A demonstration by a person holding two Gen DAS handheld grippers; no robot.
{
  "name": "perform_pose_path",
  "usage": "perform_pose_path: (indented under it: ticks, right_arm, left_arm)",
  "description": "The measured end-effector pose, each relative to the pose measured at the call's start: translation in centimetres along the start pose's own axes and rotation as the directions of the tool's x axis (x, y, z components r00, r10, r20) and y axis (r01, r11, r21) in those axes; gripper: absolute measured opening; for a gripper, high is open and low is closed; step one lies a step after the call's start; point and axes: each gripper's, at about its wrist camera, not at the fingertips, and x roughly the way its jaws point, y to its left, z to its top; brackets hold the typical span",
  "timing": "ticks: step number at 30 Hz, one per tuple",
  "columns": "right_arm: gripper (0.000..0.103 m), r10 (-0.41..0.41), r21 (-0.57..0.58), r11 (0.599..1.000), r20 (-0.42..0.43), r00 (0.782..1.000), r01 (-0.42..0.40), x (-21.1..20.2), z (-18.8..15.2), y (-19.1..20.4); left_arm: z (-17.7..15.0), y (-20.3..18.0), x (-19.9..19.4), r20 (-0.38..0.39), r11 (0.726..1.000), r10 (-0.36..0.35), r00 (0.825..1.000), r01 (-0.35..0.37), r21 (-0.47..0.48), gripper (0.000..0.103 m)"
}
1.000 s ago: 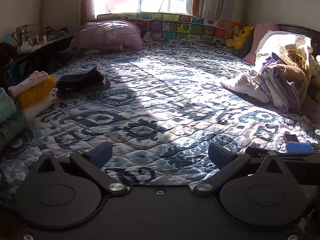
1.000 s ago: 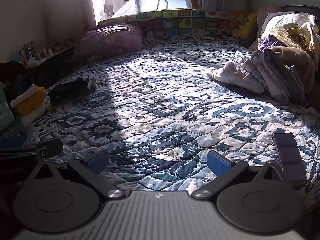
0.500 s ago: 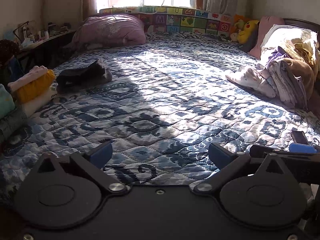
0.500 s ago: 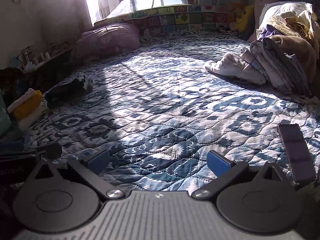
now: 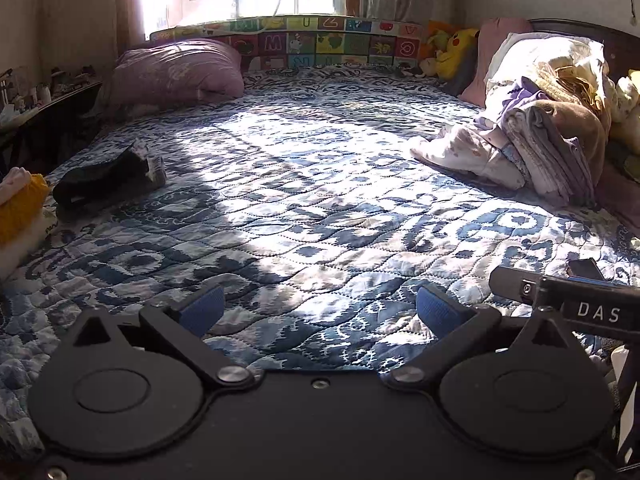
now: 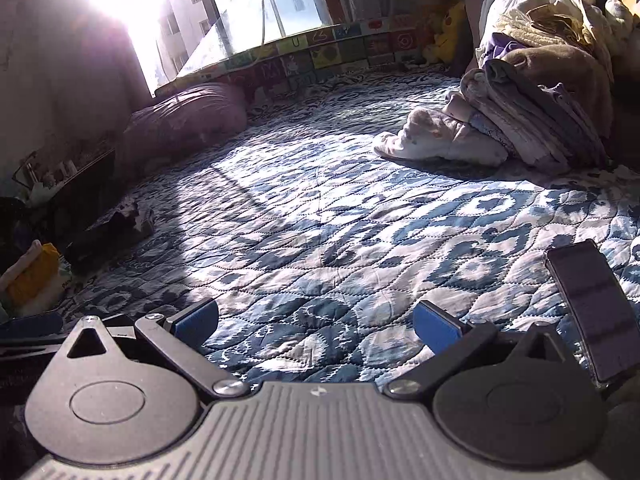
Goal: Fold clothes
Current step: 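Reach both tools toward the clothes pile at the bed head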
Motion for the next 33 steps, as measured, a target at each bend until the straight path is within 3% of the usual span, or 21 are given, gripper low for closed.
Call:
perform_pose_path:
  ticks: [5,10,15,17,21,25,26,30,33]
  right_arm:
    - [0.103,-0.099,0.044,0.995,0.116,0.988,0.094,0.5,2.6,-3.4]
    - [0.103,-0.175,0.159,0.976,0.162,0.971,0.149,2.7,6.7,-8.9]
    - [0.103,-0.242,0.271,0.945,0.205,0.948,0.183,4.9,9.9,-14.5]
    - [0.103,-0.25,0.298,0.938,0.238,0.939,0.174,5.5,10.4,-17.0]
    - [0.103,-0.269,0.354,0.923,0.305,0.914,0.153,6.0,9.5,-21.7]
    - [0.103,-0.267,0.409,0.903,0.292,0.918,0.133,6.9,9.1,-24.9]
    - [0.103,-0.265,0.414,0.901,0.291,0.919,0.129,6.9,9.1,-25.2]
    - [0.103,-0.258,0.439,0.891,0.285,0.923,0.113,7.4,9.0,-26.4]
    - [0.103,-0.24,0.457,0.885,0.285,0.928,0.089,7.7,8.9,-26.8]
  left_arm:
    - [2.2,-3.0,3.0,-0.018,0.998,-0.059,0.998,0.059,0.038,0.103]
    - [5.0,-6.9,6.2,-0.023,0.99,-0.126,0.992,0.127,0.06,0.102]
    - [8.5,-11.5,8.7,0.05,0.982,-0.151,0.987,0.144,0.125,0.101]
    - [10.2,-13.4,9.5,0.108,0.973,-0.178,0.978,0.158,0.166,0.101]
    - [13.8,-17.8,12.0,0.109,0.946,-0.247,0.963,0.215,0.244,0.101]
    - [16.6,-22.4,14.8,0.1,0.907,-0.309,0.946,0.262,0.33,0.1]
    - [17.1,-23.6,15.3,0.108,0.897,-0.32,0.941,0.265,0.353,0.098]
    - [18.1,-27.3,18.7,0.104,0.874,-0.339,0.935,0.272,0.402,0.069]
    - [18.8,-29.6,21.5,0.092,0.863,-0.344,0.934,0.276,0.423,0.062]
